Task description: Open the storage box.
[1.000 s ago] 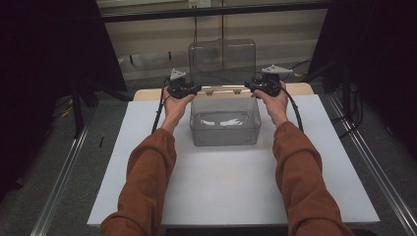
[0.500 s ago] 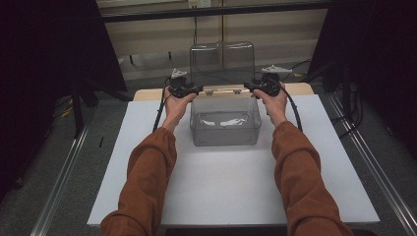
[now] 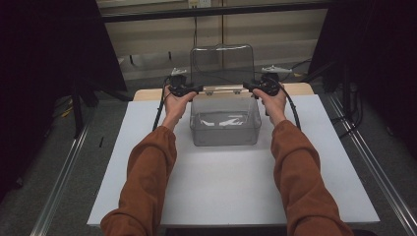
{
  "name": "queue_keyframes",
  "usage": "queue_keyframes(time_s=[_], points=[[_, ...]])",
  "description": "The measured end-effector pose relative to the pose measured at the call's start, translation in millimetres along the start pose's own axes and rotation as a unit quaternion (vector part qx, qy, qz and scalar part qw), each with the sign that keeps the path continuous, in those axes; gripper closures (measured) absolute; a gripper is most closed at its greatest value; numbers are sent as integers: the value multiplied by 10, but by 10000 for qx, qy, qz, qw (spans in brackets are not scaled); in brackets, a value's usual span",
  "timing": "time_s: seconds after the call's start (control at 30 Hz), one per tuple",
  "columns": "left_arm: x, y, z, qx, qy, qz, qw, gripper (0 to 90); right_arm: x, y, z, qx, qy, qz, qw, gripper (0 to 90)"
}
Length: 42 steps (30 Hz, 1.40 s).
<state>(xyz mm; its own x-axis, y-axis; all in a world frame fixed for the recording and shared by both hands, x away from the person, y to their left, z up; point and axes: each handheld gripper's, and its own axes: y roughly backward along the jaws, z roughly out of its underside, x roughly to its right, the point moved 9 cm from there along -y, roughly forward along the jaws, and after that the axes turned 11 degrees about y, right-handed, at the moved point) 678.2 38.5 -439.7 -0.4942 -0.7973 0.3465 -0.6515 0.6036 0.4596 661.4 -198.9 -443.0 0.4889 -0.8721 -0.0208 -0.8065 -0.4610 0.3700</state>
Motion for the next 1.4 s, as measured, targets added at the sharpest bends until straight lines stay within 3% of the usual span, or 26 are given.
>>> queue_keyframes(time_s=[0.17,0.43,0.7,0.9,1.4], points=[[-1,-3,6,-42,-9,-22,10000,490,-1,-4,7,-35,-58,-25,10000,518],[-11,-21,24,-100,251,-6,9996,478,-5,-40,12,-219,-145,-81,9996,483],[-15,-34,31,-140,274,17,9995,456,-7,-48,20,-288,-239,-105,9992,473],[-27,-45,41,-192,459,0,9988,450,-4,-65,42,-336,-404,-130,9985,458],[-37,-49,45,-264,504,-99,9983,440,-18,-83,64,-448,-619,-196,9969,431]])
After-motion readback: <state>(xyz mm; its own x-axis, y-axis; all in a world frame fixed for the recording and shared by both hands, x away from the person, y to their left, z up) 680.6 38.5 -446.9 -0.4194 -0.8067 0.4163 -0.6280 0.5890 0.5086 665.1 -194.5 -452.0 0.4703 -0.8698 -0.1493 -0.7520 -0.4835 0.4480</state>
